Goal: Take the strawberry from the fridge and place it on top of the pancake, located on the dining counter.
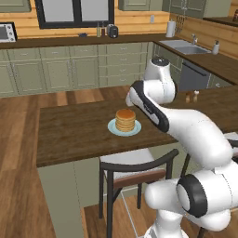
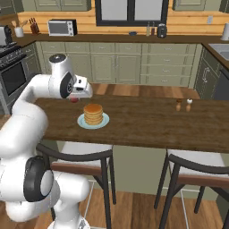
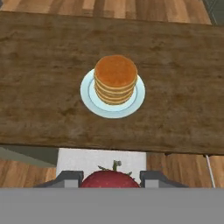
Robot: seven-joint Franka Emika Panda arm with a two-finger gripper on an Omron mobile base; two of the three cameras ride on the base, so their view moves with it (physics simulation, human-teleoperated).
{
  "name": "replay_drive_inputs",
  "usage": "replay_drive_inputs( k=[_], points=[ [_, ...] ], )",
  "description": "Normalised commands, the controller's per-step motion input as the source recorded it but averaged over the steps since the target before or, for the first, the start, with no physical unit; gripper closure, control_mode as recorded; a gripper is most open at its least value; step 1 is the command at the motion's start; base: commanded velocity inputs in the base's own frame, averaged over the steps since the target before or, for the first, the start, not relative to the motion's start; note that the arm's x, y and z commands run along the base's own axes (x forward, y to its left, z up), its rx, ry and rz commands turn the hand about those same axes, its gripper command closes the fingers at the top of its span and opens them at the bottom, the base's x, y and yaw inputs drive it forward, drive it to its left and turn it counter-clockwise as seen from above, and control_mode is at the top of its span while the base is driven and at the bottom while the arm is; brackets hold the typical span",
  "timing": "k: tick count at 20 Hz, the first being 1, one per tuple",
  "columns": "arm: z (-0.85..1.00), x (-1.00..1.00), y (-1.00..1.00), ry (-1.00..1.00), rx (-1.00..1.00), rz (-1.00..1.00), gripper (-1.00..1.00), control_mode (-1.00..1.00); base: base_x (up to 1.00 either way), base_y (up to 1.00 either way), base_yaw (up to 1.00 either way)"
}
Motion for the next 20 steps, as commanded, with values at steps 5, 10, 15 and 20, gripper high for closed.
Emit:
replay_drive_inputs(
  k=[5, 10, 15, 20],
  points=[
    [-0.10, 1.00, 0.14, 0.16, -0.01, -0.04, 1.00, -1.00, 0.00, 0.00, 0.00],
    [-0.41, 1.00, 0.00, 0.29, 0.00, 0.00, 1.00, -1.00, 0.00, 0.00, 0.00],
    [-0.56, 1.00, 0.00, 0.19, 0.00, 0.00, 1.00, -1.00, 0.00, 0.00, 0.00],
    [-0.58, 0.96, 0.04, 0.19, 0.01, 0.00, 1.00, -1.00, 0.00, 0.00, 0.00]
  ],
)
